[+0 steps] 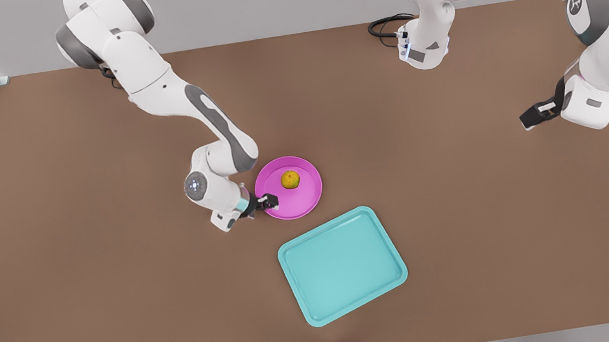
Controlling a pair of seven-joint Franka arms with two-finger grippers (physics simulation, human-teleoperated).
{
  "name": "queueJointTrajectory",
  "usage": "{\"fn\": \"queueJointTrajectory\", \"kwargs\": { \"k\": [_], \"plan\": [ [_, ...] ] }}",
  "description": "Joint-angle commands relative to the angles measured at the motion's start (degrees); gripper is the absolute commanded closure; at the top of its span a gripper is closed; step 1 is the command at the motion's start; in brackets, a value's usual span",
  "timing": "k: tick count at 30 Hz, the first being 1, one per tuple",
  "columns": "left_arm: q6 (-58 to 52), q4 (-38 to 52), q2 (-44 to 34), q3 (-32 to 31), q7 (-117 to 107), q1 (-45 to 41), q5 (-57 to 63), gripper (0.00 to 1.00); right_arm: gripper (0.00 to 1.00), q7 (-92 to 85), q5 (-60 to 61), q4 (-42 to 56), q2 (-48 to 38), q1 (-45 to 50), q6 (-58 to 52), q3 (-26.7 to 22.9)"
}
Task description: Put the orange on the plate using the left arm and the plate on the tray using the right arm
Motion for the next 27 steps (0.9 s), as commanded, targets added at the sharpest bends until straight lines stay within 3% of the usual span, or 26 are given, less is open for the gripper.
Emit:
{"fn": "queueJointTrajectory", "kwargs": {
  "k": [1, 15, 16, 18, 21, 23, 27],
  "plan": [
    [-0.72, 0.02, 0.01, 0.02, 13.29, 0.04, 0.27, 0.00, 0.00, -1.26, 0.41, -0.19, -0.06, 0.00, 2.84, 1.17],
    [-0.72, -0.06, -0.08, 0.02, 13.29, -0.05, 0.27, 0.00, 0.00, -1.97, 0.41, 0.08, 3.02, 0.08, 2.40, 2.84],
    [-0.72, -0.06, -0.17, 0.02, 13.29, -0.05, 0.27, 0.00, 0.03, -2.06, 0.41, 0.08, 3.02, 0.08, 2.40, 2.84],
    [-0.81, -0.06, -0.26, 0.02, 13.29, -0.05, 0.36, 0.00, 0.50, -2.85, 0.41, 0.17, 3.02, -0.09, 2.13, 2.93],
    [-0.90, -0.06, -0.35, 0.02, 13.29, -0.05, 0.36, 0.00, 0.71, -2.85, 0.41, 0.52, 2.93, -0.53, 0.38, 2.93],
    [-0.90, -0.06, -0.26, 0.02, 13.29, -0.05, 0.36, 0.00, 0.79, -3.72, 0.41, 0.69, 2.84, -0.97, -0.94, 2.93],
    [-0.90, -0.24, -0.35, 0.02, 13.29, -0.05, 0.36, 0.00, 0.79, -9.09, 0.41, 1.22, 2.49, -1.85, -3.75, 2.93]
  ]
}}
